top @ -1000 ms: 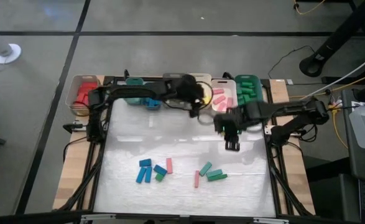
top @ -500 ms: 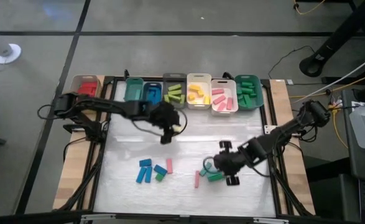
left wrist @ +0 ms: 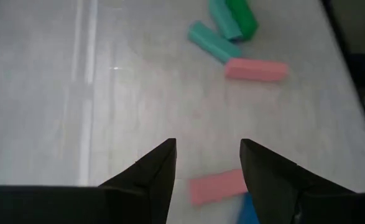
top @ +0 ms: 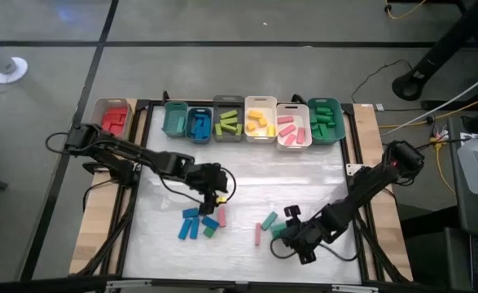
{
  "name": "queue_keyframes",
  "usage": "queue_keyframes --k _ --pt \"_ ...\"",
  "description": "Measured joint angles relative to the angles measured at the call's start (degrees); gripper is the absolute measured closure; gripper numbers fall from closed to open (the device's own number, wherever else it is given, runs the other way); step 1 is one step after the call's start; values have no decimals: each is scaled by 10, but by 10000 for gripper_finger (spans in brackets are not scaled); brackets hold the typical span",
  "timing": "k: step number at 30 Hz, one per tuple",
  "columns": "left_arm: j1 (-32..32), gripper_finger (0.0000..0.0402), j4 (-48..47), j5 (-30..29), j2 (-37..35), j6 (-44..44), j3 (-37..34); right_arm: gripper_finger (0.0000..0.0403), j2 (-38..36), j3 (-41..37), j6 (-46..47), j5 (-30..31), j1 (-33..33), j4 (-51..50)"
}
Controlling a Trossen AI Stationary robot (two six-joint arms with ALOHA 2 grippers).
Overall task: Sort blocks
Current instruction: Put the green block into the right green bin
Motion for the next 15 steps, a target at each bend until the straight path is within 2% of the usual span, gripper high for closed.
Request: queue_keyframes --k 8,15 --pt "-41 235 8 -4 0 -39 0 244 58 0 2 39 -2 -2" --pt "-68 235 19 -13 0 -56 0 244 66 0 27 44 -2 -4"
